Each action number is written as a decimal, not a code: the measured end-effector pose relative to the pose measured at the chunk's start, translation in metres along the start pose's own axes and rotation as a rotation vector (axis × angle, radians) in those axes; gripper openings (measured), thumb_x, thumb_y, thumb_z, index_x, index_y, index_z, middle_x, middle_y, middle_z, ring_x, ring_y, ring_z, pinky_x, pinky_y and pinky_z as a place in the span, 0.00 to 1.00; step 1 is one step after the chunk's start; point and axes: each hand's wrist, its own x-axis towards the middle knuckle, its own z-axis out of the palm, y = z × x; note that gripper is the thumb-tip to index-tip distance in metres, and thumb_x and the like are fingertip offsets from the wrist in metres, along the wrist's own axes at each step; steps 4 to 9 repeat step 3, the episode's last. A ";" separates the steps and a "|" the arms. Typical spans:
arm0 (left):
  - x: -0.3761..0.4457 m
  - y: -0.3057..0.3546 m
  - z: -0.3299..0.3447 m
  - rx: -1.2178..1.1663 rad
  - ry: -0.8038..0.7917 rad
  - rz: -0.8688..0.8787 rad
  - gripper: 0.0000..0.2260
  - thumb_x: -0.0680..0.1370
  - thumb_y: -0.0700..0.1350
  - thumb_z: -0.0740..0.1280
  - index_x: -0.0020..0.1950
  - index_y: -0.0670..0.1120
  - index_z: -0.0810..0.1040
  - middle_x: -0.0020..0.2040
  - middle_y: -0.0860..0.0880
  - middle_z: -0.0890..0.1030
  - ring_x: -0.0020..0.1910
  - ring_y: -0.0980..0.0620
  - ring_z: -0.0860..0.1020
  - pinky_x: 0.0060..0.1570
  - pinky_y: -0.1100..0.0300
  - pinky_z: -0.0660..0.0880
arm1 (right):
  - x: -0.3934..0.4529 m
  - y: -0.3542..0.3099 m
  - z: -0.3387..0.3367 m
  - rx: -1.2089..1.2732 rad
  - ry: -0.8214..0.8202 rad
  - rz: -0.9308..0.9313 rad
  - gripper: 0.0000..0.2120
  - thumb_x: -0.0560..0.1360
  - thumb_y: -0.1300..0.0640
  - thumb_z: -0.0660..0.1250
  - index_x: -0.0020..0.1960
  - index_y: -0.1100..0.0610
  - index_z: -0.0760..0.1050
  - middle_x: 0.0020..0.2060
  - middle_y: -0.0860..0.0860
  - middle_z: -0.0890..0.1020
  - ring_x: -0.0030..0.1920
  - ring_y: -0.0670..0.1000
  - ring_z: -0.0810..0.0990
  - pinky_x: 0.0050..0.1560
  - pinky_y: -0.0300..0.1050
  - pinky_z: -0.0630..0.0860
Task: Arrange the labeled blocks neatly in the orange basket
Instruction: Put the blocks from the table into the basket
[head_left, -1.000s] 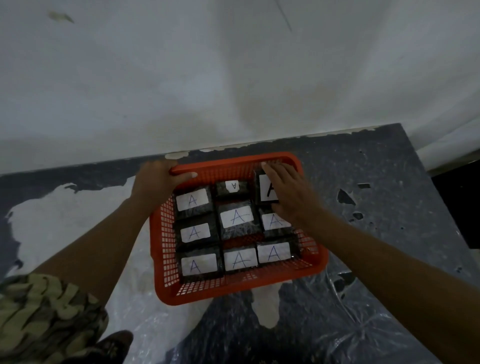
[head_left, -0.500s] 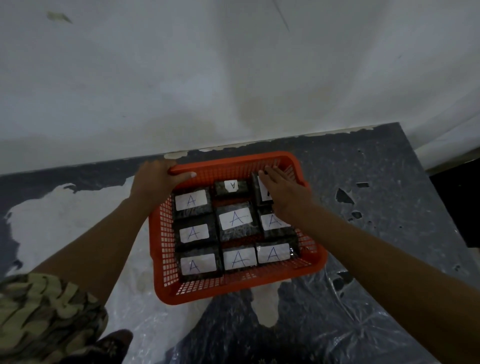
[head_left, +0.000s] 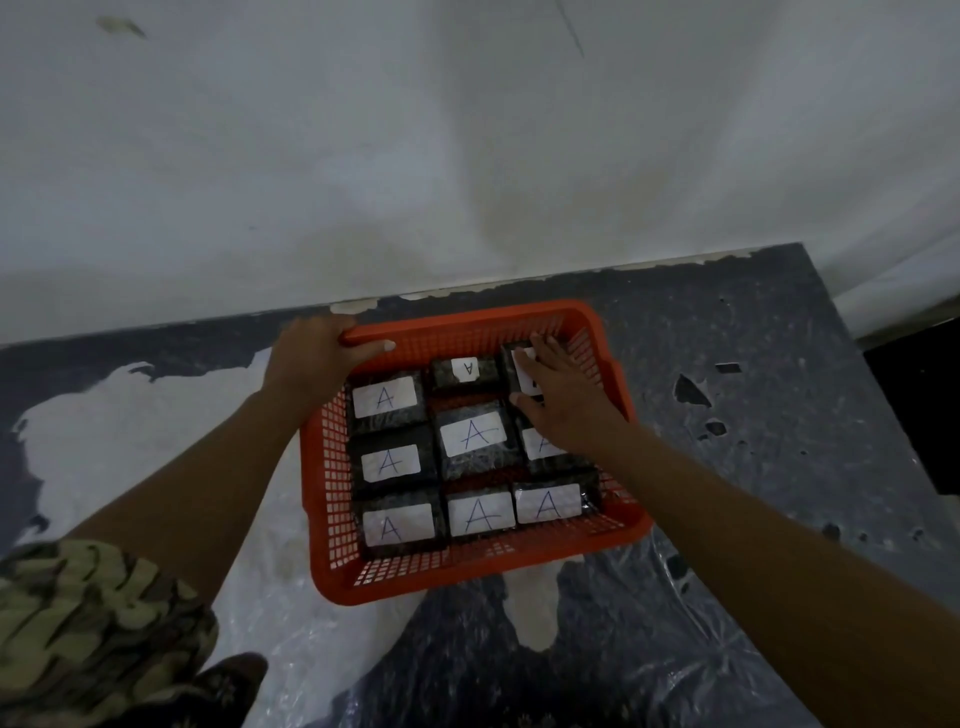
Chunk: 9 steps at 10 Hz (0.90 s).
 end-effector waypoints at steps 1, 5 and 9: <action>0.000 0.003 -0.002 0.027 -0.022 -0.008 0.19 0.73 0.65 0.65 0.41 0.49 0.76 0.34 0.50 0.79 0.30 0.52 0.78 0.37 0.58 0.75 | 0.001 -0.001 -0.003 0.006 -0.004 0.016 0.32 0.82 0.49 0.63 0.80 0.55 0.53 0.81 0.53 0.49 0.80 0.53 0.45 0.78 0.50 0.45; -0.003 0.009 -0.010 0.098 -0.062 -0.004 0.27 0.72 0.67 0.65 0.56 0.46 0.77 0.45 0.45 0.82 0.38 0.47 0.80 0.43 0.52 0.79 | -0.010 -0.002 -0.015 0.044 0.267 -0.024 0.25 0.79 0.51 0.67 0.74 0.56 0.69 0.75 0.57 0.68 0.76 0.57 0.64 0.75 0.58 0.62; -0.003 0.009 -0.010 0.098 -0.062 -0.004 0.27 0.72 0.67 0.65 0.56 0.46 0.77 0.45 0.45 0.82 0.38 0.47 0.80 0.43 0.52 0.79 | -0.010 -0.002 -0.015 0.044 0.267 -0.024 0.25 0.79 0.51 0.67 0.74 0.56 0.69 0.75 0.57 0.68 0.76 0.57 0.64 0.75 0.58 0.62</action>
